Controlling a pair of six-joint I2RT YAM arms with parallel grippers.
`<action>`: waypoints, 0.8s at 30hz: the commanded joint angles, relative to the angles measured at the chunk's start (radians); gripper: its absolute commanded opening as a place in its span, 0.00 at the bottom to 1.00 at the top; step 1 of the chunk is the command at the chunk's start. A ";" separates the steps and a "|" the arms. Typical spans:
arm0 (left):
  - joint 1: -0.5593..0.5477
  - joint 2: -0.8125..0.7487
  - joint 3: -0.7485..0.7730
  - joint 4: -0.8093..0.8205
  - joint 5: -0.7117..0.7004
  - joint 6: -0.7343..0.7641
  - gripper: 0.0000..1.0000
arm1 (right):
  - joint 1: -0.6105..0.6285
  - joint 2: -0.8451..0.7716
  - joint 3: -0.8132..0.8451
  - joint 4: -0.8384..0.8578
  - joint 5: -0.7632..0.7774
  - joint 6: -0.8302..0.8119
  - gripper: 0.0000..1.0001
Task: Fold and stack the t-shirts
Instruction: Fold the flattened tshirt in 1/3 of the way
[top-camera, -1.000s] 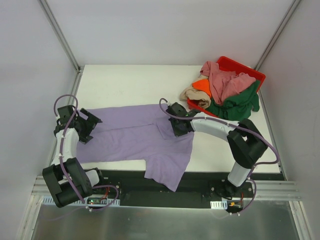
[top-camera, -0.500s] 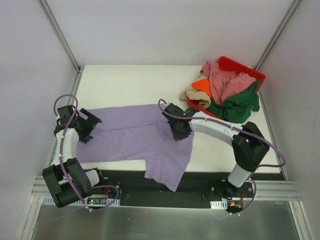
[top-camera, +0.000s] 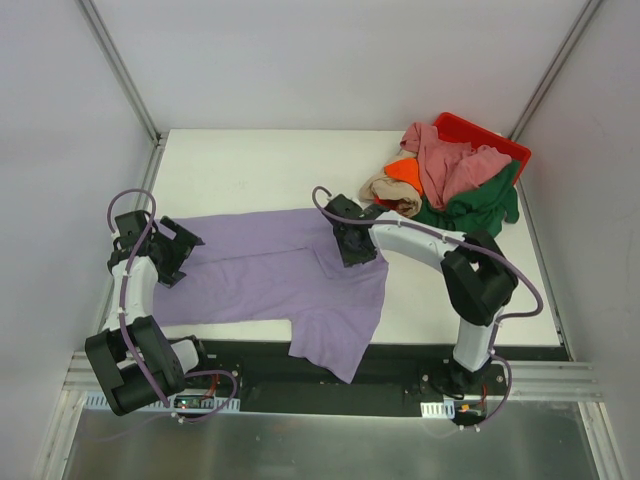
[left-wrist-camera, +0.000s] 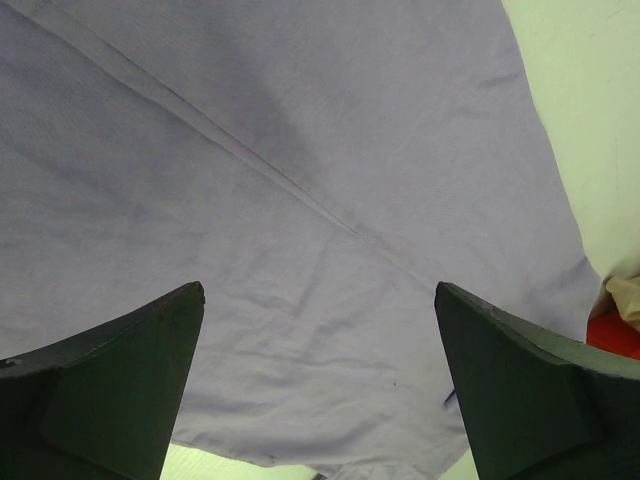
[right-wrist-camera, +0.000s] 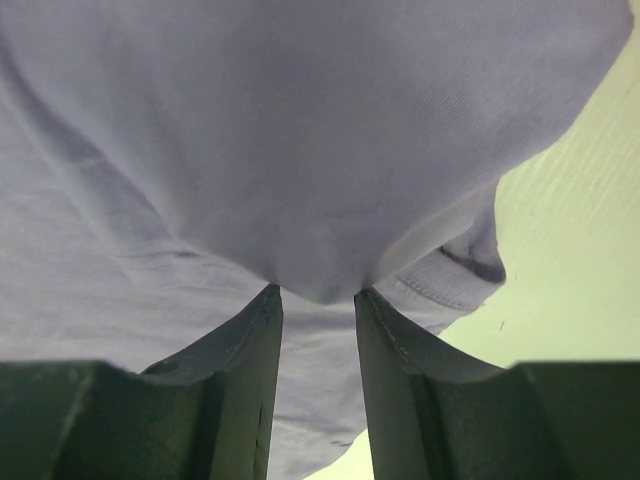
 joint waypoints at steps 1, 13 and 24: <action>-0.003 -0.012 0.022 0.008 0.002 0.001 0.99 | -0.014 0.021 0.021 0.028 -0.024 -0.032 0.38; -0.003 -0.004 0.017 0.008 -0.004 -0.008 0.99 | -0.015 0.030 -0.034 0.068 -0.052 -0.012 0.38; -0.005 -0.004 0.025 0.008 -0.001 -0.006 0.99 | -0.012 0.018 -0.079 0.085 -0.066 0.017 0.34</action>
